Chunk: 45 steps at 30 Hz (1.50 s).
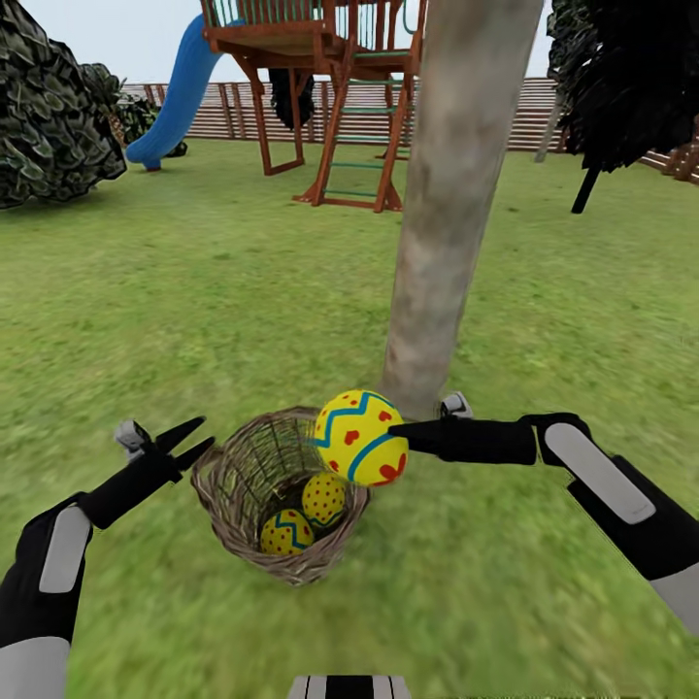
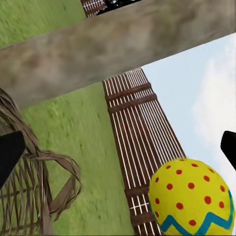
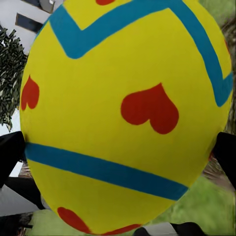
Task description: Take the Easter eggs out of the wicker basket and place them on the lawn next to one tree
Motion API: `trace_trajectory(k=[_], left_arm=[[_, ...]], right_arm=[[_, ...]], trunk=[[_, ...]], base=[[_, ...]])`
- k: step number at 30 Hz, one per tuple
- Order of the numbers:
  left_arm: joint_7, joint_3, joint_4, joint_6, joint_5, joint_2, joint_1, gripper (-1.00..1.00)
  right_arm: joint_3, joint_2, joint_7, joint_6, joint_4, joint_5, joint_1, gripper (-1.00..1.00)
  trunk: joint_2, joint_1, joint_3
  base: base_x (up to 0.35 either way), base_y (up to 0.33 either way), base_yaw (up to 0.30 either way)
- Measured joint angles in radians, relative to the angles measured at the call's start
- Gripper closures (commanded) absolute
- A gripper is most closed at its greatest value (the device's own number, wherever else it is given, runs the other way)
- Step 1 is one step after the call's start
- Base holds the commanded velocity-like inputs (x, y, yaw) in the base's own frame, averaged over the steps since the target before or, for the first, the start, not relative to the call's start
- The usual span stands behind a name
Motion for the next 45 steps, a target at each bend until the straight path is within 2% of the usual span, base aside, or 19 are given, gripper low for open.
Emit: trace_trajectory(k=[5, 6, 8, 9, 12, 13, 14, 16, 21, 26, 27, 30, 33, 37, 42, 45], left_arm=[[-0.033, -0.003, 0.0, 0.0, -0.001, -0.003, 0.0, -1.0], [-0.033, -0.018, 0.0, 0.0, -0.002, -0.004, 0.0, -1.0], [-0.035, -0.064, -0.001, 0.0, -0.002, -0.003, 0.0, -1.0], [-0.035, -0.074, 0.0, 0.0, -0.002, -0.004, 0.0, -1.0], [-0.035, -0.081, 0.0, 0.0, -0.001, -0.006, 0.0, -1.0], [-0.035, -0.09, 0.0, 0.0, -0.002, -0.006, 0.0, -1.0], [-0.035, -0.128, 0.001, -0.001, -0.002, -0.007, 0.0, -1.0], [-0.035, -0.171, 0.001, -0.002, -0.003, -0.018, 0.0, -1.0], [-0.034, -0.232, 0.002, -0.003, -0.006, -0.03, 0.0, -1.0], [-0.033, -0.251, 0.003, -0.046, -0.008, -0.042, 0.0, -1.0], [-0.032, -0.267, 0.005, -0.051, -0.009, -0.047, 0.0, -1.0], [-0.031, -0.301, 0.008, -0.054, -0.009, -0.053, 0.0, -1.0], [-0.031, -0.313, 0.012, -0.054, -0.008, -0.068, 0.0, -1.0], [-0.03, -0.374, 0.013, -0.054, -0.007, -0.069, 0.0, -1.0], [-0.03, -0.384, 0.014, -0.055, -0.007, -0.07, 0.0, -1.0], [-0.03, -0.384, 0.014, -0.055, -0.007, -0.072, 0.0, -1.0]], right_arm=[[-0.003, -0.04, -0.001, -0.003, 0.004, 0.003, 0.003, 1.0], [-0.003, -0.057, -0.001, -0.003, 0.004, 0.003, 0.003, 1.0], [-0.003, -0.068, -0.001, -0.003, 0.005, 0.003, 0.003, 1.0], [-0.004, -0.071, -0.001, -0.003, 0.006, 0.003, 0.003, 1.0], [-0.003, -0.124, -0.003, -0.005, 0.015, 0.005, 0.003, 1.0], [-0.003, -0.132, -0.004, -0.005, 0.017, 0.012, 0.003, 1.0], [-0.003, -0.139, -0.004, -0.005, 0.018, 0.071, 0.003, 1.0], [-0.003, -0.142, -0.005, -0.005, 0.037, 0.131, 0.003, 1.0], [-0.005, -0.143, -0.008, -0.005, 0.067, 0.188, 0.003, 1.0], [-0.008, -0.145, -0.013, -0.005, 0.102, 0.194, 0.003, 1.0], [-0.008, -0.145, -0.013, -0.005, 0.103, 0.198, 0.003, 1.0], [-0.008, -0.144, -0.015, -0.005, 0.104, 0.239, 0.003, 1.0], [-0.008, -0.141, -0.016, -0.023, 0.104, 0.284, 0.003, 1.0], [-0.008, -0.14, -0.015, -0.044, 0.104, 0.316, 0.004, 1.0], [-0.008, -0.139, -0.018, -0.049, 0.109, 0.365, 0.004, 1.0], [-0.008, -0.137, -0.056, -0.071, 0.119, 0.422, 0.004, 1.0]], trunk=[[0.0, 0.0, 0.006], [0.0, 0.0, 0.007], [0.0, 0.0, 0.009], [0.0, 0.0, 0.01], [0.0, 0.0, 0.013], [0.0, 0.0, 0.015], [0.0, 0.0, 0.016], [0.0, 0.0, 0.018], [0.0, 0.0, 0.023], [0.0, 0.0, 0.029], [0.0, 0.0, 0.03], [0.0, 0.0, 0.033], [0.0, 0.0, 0.037], [0.0, 0.0, 0.041], [0.0, 0.0, 0.047], [0.0, 0.0, 0.05]], base=[[0.0, 0.0, -0.216], [0.0, 0.0, -0.218], [0.0, 0.0, -0.218], [0.0, 0.0, -0.218], [0.0, 0.0, -0.219], [0.0, 0.0, -0.219], [0.0, 0.0, -0.219], [0.0, 0.0, -0.219], [0.0, 0.0, -0.219], [0.0, 0.0, -0.219], [0.0, 0.0, -0.219], [0.0, 0.0, -0.219], [0.0, 0.0, -0.219], [0.0, 0.0, -0.219], [0.0, 0.0, -0.219], [0.0, 0.0, -0.176]])
